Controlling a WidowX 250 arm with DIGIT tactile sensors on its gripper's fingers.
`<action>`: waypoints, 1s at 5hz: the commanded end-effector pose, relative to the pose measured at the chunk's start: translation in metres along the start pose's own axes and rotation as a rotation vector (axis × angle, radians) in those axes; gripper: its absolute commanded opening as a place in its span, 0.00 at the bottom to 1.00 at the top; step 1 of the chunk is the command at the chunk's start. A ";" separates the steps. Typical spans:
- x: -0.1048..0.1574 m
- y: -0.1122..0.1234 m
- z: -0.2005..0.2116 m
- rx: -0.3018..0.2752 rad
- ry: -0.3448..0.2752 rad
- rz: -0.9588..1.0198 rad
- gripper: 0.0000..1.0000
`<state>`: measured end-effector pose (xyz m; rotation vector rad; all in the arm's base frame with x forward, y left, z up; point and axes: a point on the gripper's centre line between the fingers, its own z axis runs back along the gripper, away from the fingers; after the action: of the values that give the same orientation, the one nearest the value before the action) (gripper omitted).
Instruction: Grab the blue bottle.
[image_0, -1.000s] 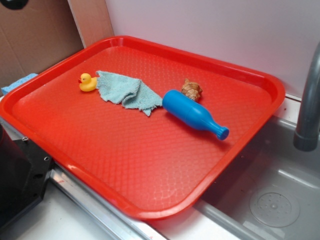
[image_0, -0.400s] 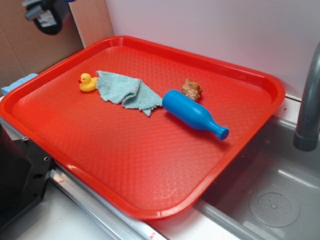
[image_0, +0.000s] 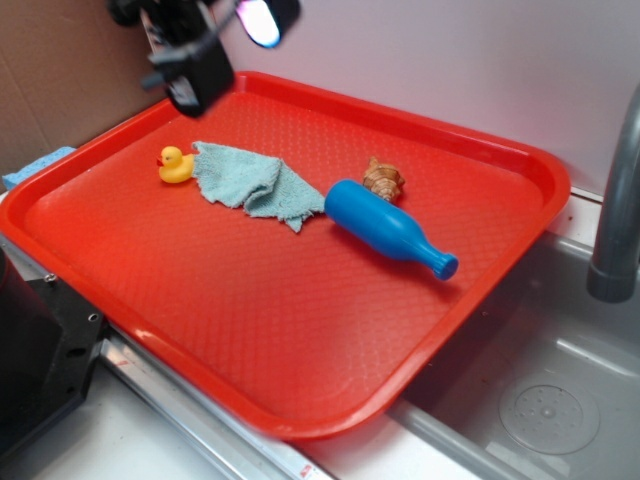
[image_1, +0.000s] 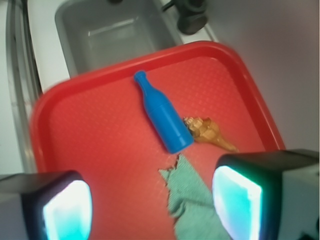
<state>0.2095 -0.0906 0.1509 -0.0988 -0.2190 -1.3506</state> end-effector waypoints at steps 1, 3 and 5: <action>0.040 0.011 -0.047 -0.055 0.019 -0.226 1.00; 0.045 0.023 -0.089 -0.071 0.098 -0.242 1.00; 0.029 0.018 -0.124 -0.108 0.167 -0.247 1.00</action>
<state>0.2519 -0.1316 0.0292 -0.0619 0.0207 -1.5862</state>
